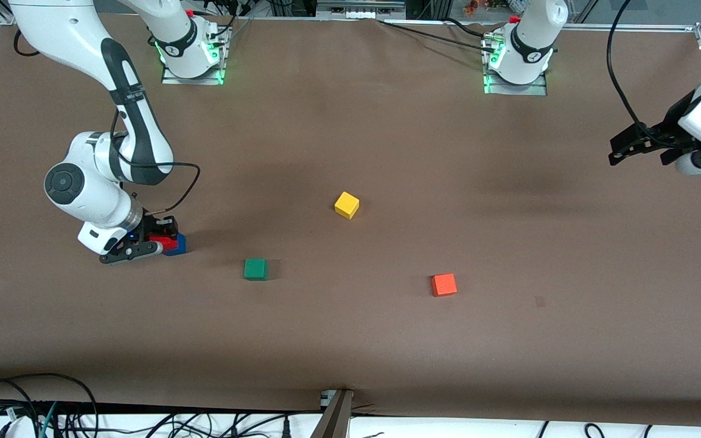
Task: Pass red block to right arm, stack on blue
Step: 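Open the right gripper and lift it off the red cube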
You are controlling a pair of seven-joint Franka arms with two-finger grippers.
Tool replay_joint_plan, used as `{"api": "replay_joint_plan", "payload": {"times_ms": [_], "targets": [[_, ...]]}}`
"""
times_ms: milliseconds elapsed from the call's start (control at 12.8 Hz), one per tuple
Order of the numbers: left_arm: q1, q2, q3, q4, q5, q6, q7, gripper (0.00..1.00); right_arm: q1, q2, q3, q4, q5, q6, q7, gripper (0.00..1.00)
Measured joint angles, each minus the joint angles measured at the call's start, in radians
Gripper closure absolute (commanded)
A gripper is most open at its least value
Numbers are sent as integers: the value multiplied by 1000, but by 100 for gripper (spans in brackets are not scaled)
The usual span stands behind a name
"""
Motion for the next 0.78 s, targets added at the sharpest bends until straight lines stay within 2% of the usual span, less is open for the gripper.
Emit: {"api": "replay_joint_plan", "payload": {"times_ms": [78, 157, 548, 783], "targets": [[0, 0, 1, -2, 0, 0, -46, 0, 0, 0, 0, 0, 0, 0, 0, 16], [-2, 0, 0, -3, 0, 0, -72, 0, 0, 0, 0, 0, 0, 0, 0, 0], [-4, 1, -3, -1, 0, 8, -104, 0, 1, -13, 0, 14, 0, -4, 0, 0], [-5, 9, -5, 15, 0, 19, -104, 0, 0, -48, -2, 79, 0, -140, 0, 0]]}}
